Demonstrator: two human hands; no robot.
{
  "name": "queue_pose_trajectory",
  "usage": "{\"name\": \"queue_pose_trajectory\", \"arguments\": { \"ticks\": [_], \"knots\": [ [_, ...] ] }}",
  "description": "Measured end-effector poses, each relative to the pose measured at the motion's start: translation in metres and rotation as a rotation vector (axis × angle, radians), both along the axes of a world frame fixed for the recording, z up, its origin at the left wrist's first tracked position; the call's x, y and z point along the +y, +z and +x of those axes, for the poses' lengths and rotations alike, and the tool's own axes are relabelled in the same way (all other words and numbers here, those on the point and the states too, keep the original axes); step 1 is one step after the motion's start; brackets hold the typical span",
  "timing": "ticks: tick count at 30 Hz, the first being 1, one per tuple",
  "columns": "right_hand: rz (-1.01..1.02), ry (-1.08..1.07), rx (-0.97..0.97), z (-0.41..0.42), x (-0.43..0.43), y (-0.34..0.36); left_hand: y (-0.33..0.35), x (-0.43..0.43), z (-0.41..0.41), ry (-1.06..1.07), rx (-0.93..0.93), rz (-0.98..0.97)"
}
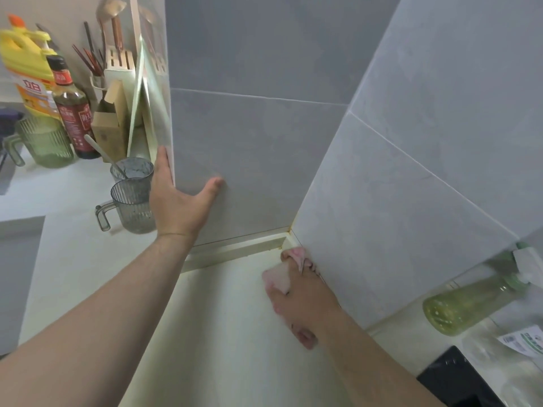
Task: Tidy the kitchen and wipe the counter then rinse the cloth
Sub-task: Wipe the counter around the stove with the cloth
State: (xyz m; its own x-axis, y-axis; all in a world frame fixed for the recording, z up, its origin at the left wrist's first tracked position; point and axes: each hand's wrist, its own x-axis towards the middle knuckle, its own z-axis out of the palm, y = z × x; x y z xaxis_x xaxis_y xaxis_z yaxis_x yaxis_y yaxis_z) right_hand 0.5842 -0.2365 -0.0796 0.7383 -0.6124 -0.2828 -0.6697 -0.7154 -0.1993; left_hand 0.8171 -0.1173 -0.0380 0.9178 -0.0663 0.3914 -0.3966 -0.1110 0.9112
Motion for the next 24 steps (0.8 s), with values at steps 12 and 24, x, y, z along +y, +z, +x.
{"name": "queue_pose_trajectory", "arguments": {
  "ticks": [12, 24],
  "knots": [
    [-0.02, 0.001, 0.097, 0.065, -0.013, 0.007, 0.005, 0.001, -0.005, 0.013, -0.016, -0.025],
    [-0.037, 0.089, 0.146, 0.076, -0.008, 0.008, 0.002, -0.001, -0.003, 0.028, -0.017, 0.001]
  ]
}}
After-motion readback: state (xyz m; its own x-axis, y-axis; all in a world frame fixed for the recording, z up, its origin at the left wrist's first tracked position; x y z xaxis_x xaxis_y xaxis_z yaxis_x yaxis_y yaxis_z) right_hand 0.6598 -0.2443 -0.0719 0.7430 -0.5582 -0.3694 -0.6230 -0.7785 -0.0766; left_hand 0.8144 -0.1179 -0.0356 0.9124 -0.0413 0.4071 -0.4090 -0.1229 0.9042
